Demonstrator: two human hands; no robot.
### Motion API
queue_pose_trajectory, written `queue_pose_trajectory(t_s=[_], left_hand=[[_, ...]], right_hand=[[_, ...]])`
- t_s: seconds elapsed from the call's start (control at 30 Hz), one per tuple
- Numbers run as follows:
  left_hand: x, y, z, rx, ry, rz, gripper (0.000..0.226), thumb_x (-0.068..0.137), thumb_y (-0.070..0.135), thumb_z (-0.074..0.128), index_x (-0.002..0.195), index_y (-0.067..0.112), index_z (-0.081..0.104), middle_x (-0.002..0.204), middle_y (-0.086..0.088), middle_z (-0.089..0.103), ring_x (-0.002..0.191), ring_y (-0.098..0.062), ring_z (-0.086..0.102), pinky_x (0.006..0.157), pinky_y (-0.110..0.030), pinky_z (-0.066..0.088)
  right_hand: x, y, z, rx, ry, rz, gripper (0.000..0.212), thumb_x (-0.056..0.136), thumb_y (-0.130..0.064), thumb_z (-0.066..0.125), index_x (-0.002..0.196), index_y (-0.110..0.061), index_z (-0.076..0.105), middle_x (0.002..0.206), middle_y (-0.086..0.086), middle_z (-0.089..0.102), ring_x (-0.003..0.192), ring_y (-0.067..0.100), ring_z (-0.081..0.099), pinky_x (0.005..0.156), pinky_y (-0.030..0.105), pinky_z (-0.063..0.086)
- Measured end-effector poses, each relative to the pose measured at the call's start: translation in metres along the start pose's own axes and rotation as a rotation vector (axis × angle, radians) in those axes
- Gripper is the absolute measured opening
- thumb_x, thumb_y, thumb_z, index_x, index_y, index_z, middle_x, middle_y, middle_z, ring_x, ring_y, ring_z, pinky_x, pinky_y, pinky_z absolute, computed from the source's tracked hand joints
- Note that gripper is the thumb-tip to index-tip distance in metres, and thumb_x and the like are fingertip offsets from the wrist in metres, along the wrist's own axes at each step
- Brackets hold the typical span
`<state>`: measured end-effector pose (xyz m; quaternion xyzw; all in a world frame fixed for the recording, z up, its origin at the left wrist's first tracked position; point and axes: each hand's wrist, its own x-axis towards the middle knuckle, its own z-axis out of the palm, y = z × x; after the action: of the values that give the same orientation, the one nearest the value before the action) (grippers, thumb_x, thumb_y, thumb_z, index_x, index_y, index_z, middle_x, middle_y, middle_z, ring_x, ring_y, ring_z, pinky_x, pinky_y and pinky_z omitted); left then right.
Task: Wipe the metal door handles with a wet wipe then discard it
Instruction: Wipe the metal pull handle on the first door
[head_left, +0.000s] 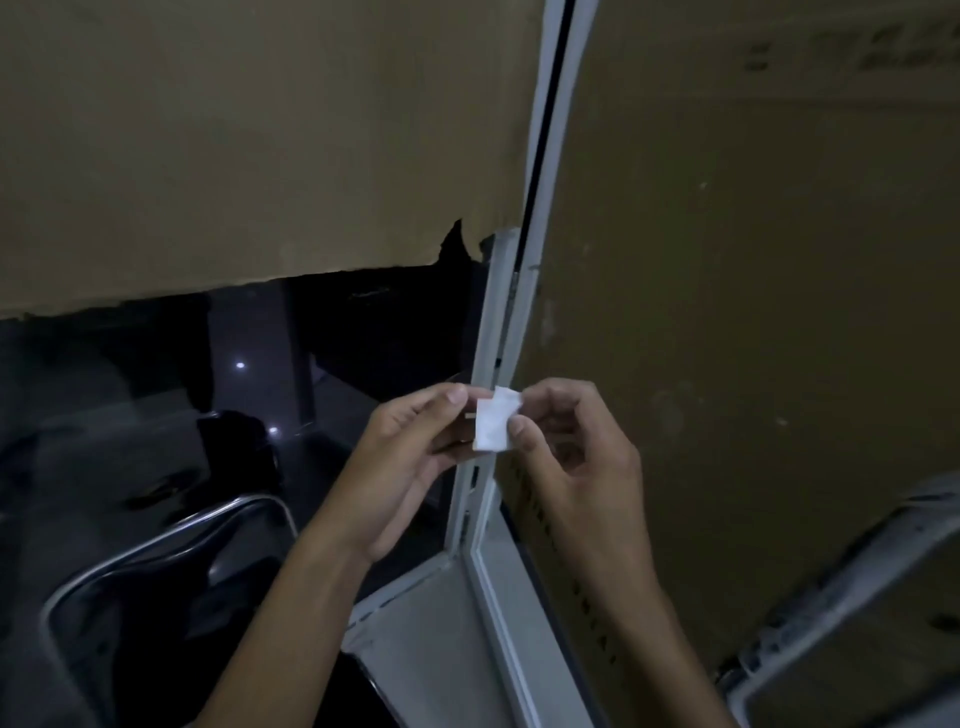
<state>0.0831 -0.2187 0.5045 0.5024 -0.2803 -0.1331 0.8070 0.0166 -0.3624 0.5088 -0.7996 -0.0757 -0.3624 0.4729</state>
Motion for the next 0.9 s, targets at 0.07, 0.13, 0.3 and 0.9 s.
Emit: queue_pose_trajectory(t_s=[0.07,0.13,0.3,0.9], left_hand=[[0.010,-0.001,0.006,0.051,-0.031,0.036,0.031,0.099,0.026,0.046,0.106,0.010,0.072,0.114,-0.012,0.070,0.107,-0.025,0.066,0.085,-0.027,0.053],[0.021,-0.001,0.011,0.102,-0.073,0.072,0.033,0.098,0.026,0.045,0.107,0.012,0.073,0.114,-0.010,0.071,0.108,-0.026,0.066,0.088,-0.028,0.053],[0.039,-0.017,0.021,0.205,-0.200,0.140,0.034,0.097,0.038,0.048,0.107,0.018,0.074,0.117,-0.004,0.070,0.112,-0.021,0.064,0.093,-0.032,0.052],[0.046,-0.034,0.079,0.084,-0.095,0.179,0.009,0.089,0.031,0.066,0.090,0.024,0.072,0.095,0.001,0.074,0.093,-0.009,0.070,0.077,-0.016,0.052]], right_hand=[[0.002,-0.001,-0.005,0.038,0.020,0.047,0.016,0.095,-0.017,0.059,0.101,-0.031,0.061,0.097,-0.011,0.066,0.091,0.011,0.065,0.072,0.017,0.050],[0.004,0.000,-0.008,0.089,0.046,0.130,0.012,0.098,-0.027,0.054,0.105,-0.031,0.062,0.100,-0.010,0.068,0.092,0.011,0.067,0.074,0.024,0.055],[0.000,-0.001,-0.020,0.129,0.181,0.201,0.014,0.093,-0.031,0.063,0.106,-0.026,0.063,0.102,-0.009,0.070,0.096,0.008,0.068,0.077,0.019,0.054],[-0.008,-0.017,-0.050,0.094,0.395,0.257,0.009,0.097,-0.010,0.055,0.095,-0.016,0.061,0.090,-0.007,0.068,0.086,0.010,0.066,0.077,0.035,0.055]])
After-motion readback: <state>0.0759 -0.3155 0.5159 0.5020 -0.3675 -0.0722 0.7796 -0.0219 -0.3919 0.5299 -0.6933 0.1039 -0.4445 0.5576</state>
